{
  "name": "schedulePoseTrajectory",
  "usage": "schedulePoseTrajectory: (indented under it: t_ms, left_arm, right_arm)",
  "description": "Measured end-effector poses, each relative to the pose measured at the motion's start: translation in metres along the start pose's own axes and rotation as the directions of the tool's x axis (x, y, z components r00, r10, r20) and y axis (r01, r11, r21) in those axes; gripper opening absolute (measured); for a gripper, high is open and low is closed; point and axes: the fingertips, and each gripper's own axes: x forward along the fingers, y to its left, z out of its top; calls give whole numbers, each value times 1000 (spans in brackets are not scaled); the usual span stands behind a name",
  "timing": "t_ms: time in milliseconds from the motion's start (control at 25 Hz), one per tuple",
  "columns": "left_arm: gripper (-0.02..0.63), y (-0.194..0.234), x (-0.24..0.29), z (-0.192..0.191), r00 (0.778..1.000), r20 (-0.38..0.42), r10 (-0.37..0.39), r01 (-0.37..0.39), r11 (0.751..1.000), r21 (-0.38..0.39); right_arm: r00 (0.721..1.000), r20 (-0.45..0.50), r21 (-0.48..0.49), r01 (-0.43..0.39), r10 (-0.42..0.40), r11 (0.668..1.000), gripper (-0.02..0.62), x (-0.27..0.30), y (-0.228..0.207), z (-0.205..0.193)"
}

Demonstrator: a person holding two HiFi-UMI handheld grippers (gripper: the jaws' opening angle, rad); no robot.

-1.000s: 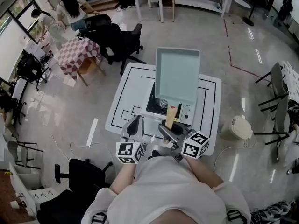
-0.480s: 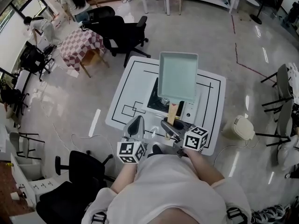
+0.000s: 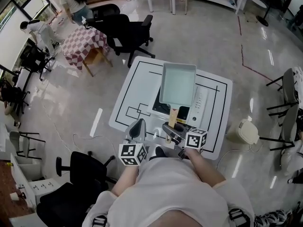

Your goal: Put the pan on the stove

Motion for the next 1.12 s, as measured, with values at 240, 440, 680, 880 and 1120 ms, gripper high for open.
schedulePoseTrajectory:
  t_ms: [240,440,680,880,1120]
  left_arm:
    - [11,12,4,-5,1000,-23,8,-8,1000,3]
    - [11,19,10,-6,999,-37,5,-5,1000,5]
    - [11,20,20,-9,998,-55,-6,6,1000,8]
    - [11,21,24,-10,998,-59,-4,4,1000,7]
    - [11,22,27,-7,998,-65,-4,5,1000,6]
  right_arm:
    - [1000,-15,99,11,-9,995,107,6,-22,-12]
    - [1000,-22,208,21,-17,978,107,11,-42,-25]
    - [999,-29,281,20,-13,960,107,17,-55,-33]
    - [1000,-16,342,11,-6,940,107,21,-65,-35]
    - [1000,-12,380,20,-16,925,106,23,-72,-39]
